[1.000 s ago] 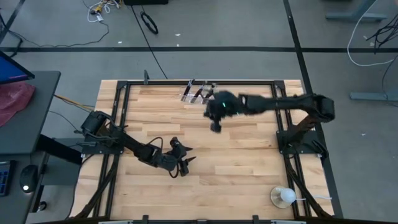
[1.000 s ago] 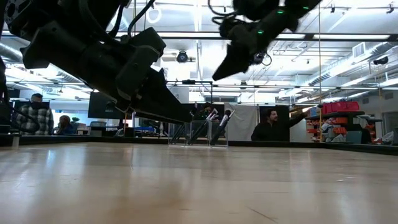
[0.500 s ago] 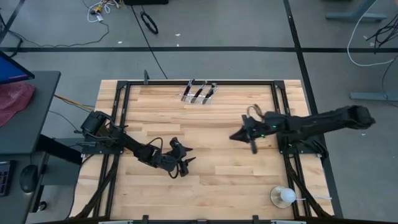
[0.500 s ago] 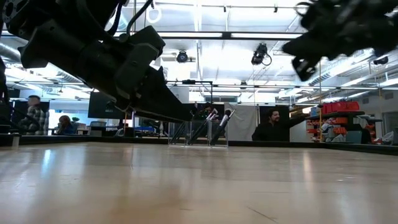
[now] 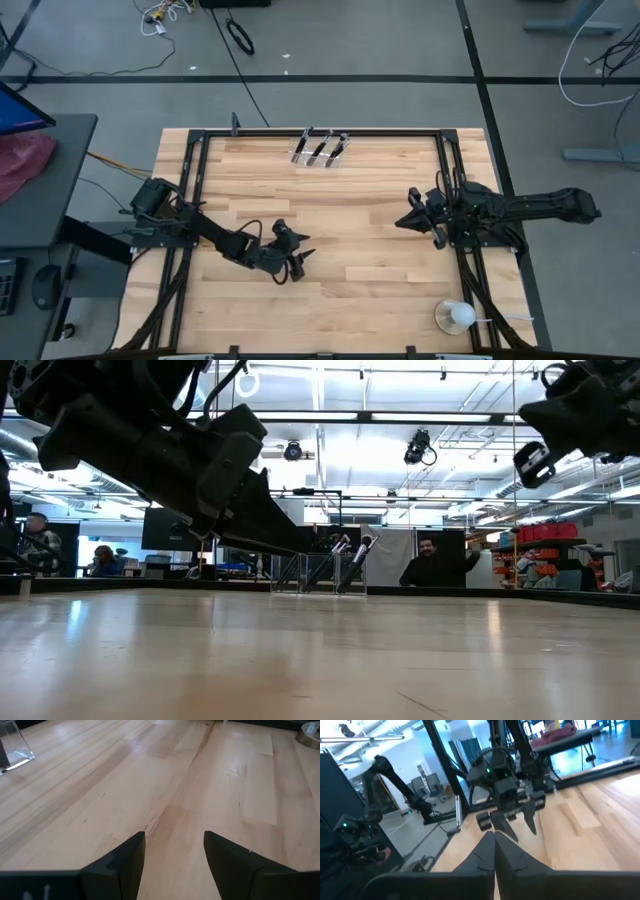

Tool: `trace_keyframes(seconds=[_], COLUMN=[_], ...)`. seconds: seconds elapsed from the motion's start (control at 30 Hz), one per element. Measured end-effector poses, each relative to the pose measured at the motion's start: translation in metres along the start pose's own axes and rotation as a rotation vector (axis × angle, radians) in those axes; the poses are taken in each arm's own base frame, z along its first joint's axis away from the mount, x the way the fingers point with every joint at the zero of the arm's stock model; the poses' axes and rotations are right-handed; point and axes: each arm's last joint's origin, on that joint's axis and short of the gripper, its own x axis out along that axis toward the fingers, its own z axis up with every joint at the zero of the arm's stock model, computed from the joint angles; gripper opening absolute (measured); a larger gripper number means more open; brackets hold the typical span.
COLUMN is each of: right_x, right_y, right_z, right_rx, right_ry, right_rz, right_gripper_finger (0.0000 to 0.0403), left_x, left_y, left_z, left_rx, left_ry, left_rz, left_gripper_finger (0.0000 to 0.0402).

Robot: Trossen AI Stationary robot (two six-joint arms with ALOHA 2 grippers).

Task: Put items in baskets/containers
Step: Return to Home Position

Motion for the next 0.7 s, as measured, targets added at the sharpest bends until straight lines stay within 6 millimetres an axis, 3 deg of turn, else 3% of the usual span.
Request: trace_keyframes(seconds=[0.3, 0.7], right_x=[-0.012, -0.020], right_y=[-0.004, -0.007], right_z=[-0.017, -0.022], right_rx=[0.019, 0.003], right_ry=[-0.019, -0.010], right_rz=[-0.033, -0.166], right_gripper_finger=[0.0004, 0.0004], left_x=[0.000, 0.000], left_y=[0.000, 0.000], left_z=[0.000, 0.000], left_rx=[0.000, 0.001], left_ry=[0.000, 0.001], left_rz=[-0.001, -0.003], left_gripper_finger=[0.0209, 0.0209])
